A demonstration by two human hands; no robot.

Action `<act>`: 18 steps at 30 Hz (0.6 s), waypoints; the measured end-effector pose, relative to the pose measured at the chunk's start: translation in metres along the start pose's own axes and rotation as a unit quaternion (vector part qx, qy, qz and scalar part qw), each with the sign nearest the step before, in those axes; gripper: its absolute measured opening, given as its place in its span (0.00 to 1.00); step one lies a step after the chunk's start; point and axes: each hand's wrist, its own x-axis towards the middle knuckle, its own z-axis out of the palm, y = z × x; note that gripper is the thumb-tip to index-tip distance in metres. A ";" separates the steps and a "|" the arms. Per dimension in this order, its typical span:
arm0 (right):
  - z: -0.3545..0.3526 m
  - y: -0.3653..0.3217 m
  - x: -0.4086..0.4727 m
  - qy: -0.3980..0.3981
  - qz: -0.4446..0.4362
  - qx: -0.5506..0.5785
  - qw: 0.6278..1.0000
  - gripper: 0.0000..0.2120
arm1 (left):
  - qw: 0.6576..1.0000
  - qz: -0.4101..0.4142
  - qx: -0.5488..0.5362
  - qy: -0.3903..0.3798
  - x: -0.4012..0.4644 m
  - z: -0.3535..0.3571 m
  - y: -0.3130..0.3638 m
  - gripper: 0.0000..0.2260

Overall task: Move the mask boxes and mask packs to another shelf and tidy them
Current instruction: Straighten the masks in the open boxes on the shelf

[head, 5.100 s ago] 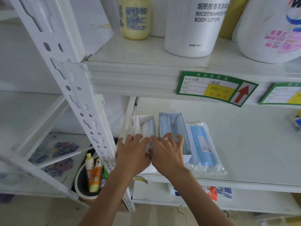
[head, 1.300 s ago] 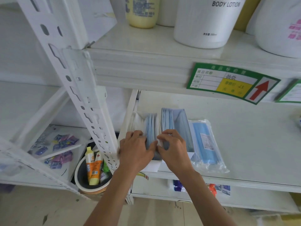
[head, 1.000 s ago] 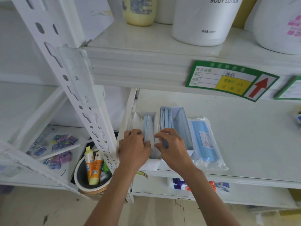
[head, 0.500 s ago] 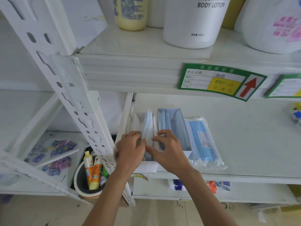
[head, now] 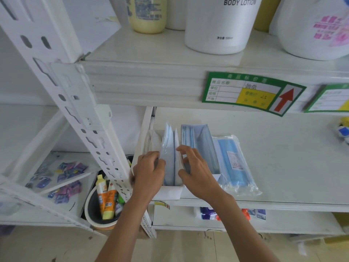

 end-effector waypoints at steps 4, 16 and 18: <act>0.001 0.003 -0.001 -0.009 -0.004 -0.022 1.000 0.19 | 1.000 0.003 -0.007 0.017 -0.002 0.001 0.002 0.11; -0.001 -0.005 -0.009 -0.024 -0.037 -0.030 0.999 0.29 | 0.998 0.043 0.050 0.019 -0.003 0.001 0.000 0.17; 0.000 -0.008 -0.010 -0.023 -0.044 -0.034 0.998 0.30 | 0.993 0.061 0.097 0.030 -0.001 0.001 0.000 0.16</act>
